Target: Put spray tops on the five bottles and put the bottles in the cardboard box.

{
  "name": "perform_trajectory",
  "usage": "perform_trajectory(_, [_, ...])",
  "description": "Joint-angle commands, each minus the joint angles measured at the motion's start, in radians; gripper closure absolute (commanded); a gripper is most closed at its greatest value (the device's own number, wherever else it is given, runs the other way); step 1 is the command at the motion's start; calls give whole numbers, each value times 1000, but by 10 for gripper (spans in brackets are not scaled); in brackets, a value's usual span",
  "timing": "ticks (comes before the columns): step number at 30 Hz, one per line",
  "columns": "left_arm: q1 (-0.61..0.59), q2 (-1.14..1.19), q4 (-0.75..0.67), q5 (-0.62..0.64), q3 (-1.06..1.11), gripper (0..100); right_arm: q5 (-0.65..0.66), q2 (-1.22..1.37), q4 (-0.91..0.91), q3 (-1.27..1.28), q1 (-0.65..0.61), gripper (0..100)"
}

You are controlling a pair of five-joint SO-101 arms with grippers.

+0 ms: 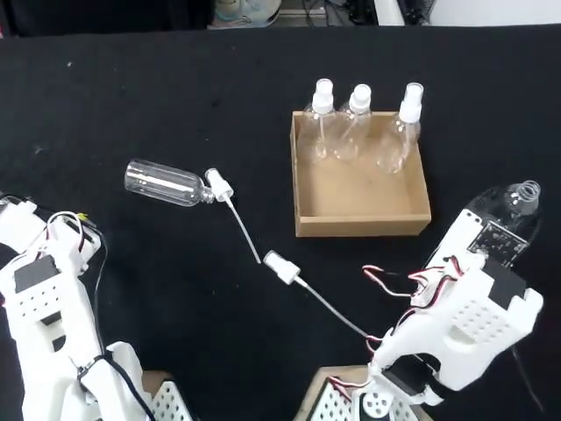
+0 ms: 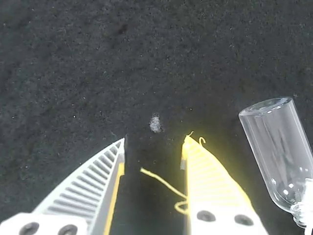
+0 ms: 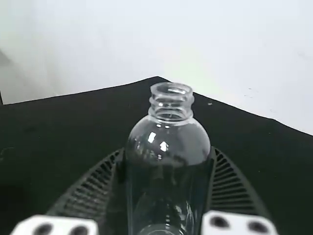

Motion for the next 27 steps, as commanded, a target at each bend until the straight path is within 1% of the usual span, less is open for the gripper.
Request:
perform_trajectory(1, [13, -20, -9, 5, -54, 812, -8, -5, -5, -35, 3, 806])
perform_trajectory(5, [13, -20, -9, 5, -54, 812, -8, 5, 18, -90, 18, 807])
perform_trajectory(11, [13, -20, -9, 8, -54, 812, -8, 105, 132, -240, 54, 807])
perform_trajectory(14, [13, -20, -9, 8, -56, 812, -8, 162, 100, -266, 61, 807])
perform_trajectory(17, [13, -20, -11, 8, -59, 812, -5, 206, 25, -263, 60, 807])
perform_trajectory(22, [13, -20, -12, 8, -59, 812, 0, 243, -92, -191, 49, 807])
perform_trajectory(27, [13, -20, -11, 8, -59, 812, 0, 245, -121, -143, 34, 807])
